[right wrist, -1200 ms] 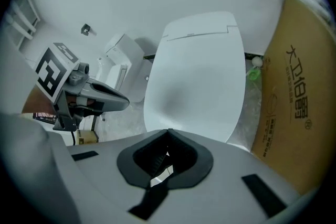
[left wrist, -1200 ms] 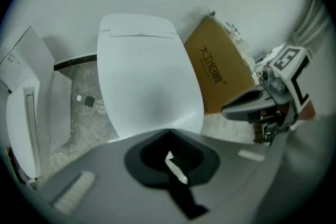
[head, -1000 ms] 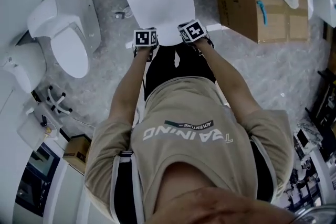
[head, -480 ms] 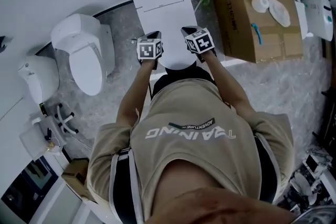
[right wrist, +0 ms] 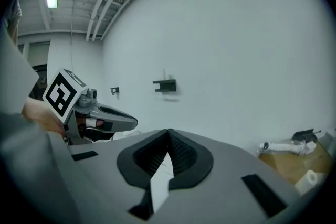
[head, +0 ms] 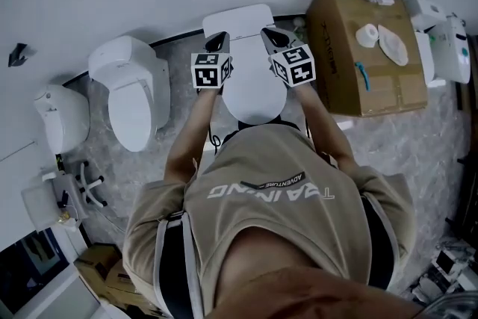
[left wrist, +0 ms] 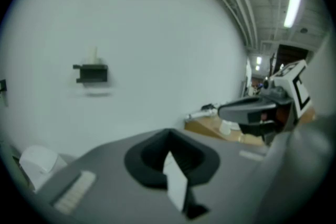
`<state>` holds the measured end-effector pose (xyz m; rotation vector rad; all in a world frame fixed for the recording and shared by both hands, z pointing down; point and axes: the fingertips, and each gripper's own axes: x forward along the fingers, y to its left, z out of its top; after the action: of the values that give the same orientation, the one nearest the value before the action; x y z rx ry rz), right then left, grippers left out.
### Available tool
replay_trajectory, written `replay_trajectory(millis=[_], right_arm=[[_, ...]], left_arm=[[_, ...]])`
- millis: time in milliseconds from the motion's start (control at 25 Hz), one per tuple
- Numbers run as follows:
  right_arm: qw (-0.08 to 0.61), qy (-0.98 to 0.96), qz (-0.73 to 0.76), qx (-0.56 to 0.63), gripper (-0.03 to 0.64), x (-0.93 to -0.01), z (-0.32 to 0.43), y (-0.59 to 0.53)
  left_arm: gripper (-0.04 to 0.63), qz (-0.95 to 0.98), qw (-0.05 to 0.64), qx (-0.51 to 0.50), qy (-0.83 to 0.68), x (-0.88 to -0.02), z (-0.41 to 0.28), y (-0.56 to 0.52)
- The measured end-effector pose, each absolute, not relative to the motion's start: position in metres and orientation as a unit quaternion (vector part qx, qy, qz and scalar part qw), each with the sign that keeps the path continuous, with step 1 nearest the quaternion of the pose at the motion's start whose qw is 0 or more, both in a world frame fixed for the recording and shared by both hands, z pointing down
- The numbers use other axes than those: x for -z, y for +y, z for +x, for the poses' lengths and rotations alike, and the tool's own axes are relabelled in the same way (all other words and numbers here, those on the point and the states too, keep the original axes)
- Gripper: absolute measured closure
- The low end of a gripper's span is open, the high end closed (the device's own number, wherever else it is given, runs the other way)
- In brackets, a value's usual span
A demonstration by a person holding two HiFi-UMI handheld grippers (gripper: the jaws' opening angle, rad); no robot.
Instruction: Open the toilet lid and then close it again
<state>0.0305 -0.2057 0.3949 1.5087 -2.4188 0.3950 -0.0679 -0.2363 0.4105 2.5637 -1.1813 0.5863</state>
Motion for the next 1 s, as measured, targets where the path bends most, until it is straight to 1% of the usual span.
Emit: replay_trajectory(millis=[360,560,720,1000], right_arm=[[0.077,-0.857,0.508,-0.038,0.606,-0.282,0.009,-0.226],[0.029,-0.853,0.521,0.006,0.606,-0.230,0.010,-0.227],[0.019,-0.851,0.524,0.022,0.606,-0.217,0.007,-0.227],[0.011,-0.850,0.526,0.020,0.606,-0.219,0.012,-0.215]], left_arm=[[0.595,0.892,0.038,-0.086,-0.443,-0.287,-0.074,-0.251],[0.595,0.886,-0.014,-0.049,-0.461,-0.240,-0.081,-0.251],[0.595,0.880,-0.052,-0.032,-0.472,-0.213,-0.088,-0.251],[0.595,0.878,-0.058,-0.026,-0.474,-0.214,-0.084,-0.244]])
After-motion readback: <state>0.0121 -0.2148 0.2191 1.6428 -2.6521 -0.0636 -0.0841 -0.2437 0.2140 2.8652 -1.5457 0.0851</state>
